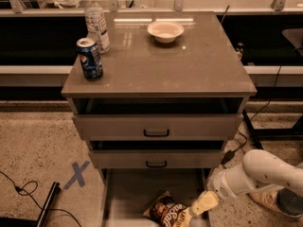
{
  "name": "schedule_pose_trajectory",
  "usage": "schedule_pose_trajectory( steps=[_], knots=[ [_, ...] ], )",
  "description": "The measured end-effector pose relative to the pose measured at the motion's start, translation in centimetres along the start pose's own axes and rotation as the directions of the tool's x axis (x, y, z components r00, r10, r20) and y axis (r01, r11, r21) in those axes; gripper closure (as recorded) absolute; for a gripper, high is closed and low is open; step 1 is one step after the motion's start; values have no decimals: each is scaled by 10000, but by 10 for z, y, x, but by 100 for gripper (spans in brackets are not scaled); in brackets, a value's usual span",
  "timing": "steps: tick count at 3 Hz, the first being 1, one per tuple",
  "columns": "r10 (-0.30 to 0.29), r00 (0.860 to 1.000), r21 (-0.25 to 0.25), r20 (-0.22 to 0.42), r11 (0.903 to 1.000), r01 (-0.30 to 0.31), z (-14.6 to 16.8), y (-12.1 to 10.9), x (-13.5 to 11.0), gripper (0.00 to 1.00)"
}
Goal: Pick brown chip bag from bottom drawer and place on counter
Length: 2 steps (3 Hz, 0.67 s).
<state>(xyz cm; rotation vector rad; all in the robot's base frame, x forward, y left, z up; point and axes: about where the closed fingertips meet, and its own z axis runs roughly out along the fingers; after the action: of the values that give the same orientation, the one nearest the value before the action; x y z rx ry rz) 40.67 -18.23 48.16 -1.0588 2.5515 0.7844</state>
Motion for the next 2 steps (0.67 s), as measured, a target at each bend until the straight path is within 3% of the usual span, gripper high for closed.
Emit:
schedule_pose_trajectory(
  steps=[2],
  knots=[
    [138, 9999, 410, -104, 9991, -134, 62, -37, 15, 0]
  ],
)
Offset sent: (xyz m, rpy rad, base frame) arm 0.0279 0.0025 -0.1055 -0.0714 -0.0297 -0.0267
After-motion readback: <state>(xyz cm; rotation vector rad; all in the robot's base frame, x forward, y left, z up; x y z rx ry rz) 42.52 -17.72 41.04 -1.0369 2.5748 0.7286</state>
